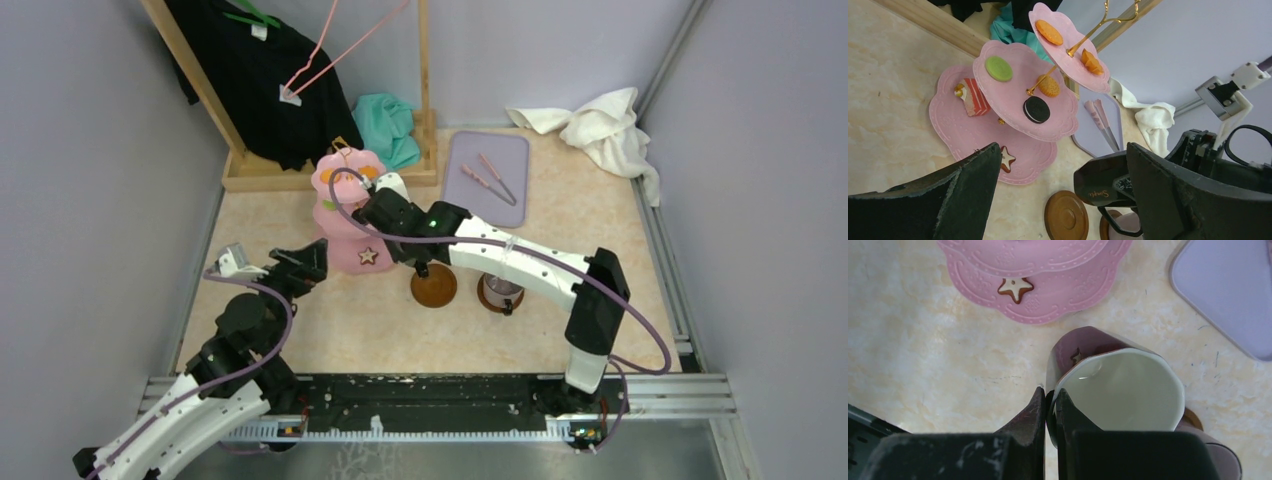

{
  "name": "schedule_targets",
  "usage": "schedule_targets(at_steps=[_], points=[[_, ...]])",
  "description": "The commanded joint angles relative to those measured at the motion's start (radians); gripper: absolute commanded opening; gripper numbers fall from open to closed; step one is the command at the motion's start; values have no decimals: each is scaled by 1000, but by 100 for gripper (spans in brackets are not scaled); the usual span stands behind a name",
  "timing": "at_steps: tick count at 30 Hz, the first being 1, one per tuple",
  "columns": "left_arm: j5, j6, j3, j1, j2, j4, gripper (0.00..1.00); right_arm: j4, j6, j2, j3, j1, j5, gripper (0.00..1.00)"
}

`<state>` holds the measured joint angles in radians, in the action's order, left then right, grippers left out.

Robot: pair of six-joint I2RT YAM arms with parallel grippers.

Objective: Serve the afternoon tea

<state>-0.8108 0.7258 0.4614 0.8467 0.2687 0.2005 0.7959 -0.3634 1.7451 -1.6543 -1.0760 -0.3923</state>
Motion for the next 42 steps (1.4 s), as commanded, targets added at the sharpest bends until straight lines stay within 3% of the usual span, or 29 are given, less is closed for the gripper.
schedule_targets(at_steps=[1,7,14,42], points=[[35,25,27,4,-26,27,99,99,-203,34,-99,-17,-86,0],[47,31,31,4,-53,42,99,284,-387,92,-217,-29,-186,0],[66,43,31,4,-62,42,99,376,-445,108,-273,-37,-174,0],[42,44,24,5,-92,67,99,209,-378,130,-75,-16,-49,0]])
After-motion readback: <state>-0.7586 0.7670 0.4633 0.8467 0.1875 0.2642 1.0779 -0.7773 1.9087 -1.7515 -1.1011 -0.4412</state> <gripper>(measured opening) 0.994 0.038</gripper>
